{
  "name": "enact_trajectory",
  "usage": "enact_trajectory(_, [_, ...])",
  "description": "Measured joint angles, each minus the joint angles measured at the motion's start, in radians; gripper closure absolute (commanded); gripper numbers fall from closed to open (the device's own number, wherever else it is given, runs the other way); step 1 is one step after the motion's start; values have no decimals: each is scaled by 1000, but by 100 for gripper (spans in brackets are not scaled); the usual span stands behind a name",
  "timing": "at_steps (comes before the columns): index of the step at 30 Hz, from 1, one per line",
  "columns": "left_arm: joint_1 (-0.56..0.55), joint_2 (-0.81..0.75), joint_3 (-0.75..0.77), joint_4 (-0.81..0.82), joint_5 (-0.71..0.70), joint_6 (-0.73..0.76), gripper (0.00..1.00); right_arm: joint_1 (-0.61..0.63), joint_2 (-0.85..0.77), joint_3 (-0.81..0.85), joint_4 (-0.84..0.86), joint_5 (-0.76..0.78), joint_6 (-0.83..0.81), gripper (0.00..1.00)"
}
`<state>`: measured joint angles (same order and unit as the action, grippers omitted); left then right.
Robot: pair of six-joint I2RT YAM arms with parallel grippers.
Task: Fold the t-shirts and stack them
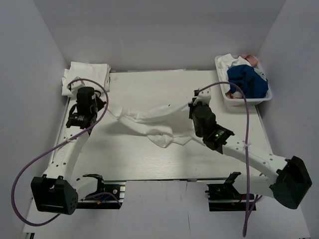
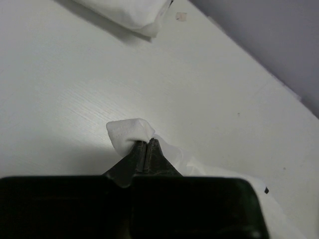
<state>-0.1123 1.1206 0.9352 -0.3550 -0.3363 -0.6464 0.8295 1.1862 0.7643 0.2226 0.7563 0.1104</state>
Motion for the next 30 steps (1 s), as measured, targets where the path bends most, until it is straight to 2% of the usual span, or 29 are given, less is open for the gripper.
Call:
enact_trajectory(6, [0, -37, 163, 34, 46, 25, 100, -10, -156, 111, 37, 123, -140, 100])
enact_trajectory(11, [0, -88, 336, 48, 49, 69, 100, -10, -281, 279, 90, 139, -294, 100])
enact_trajectory(19, [0, -141, 615, 43, 64, 151, 100, -10, -341, 658, -51, 8, -387, 100])
enact_trajectory(23, [0, -176, 705, 39, 70, 179, 100, -10, -342, 819, -129, -43, -413, 100])
enact_trajectory(26, [0, -186, 766, 43, 90, 193, 100, -10, -342, 877, -142, -56, -434, 100])
enact_trajectory(30, [0, -165, 801, 53, 116, 199, 100, -10, -310, 863, -103, -2, -478, 100])
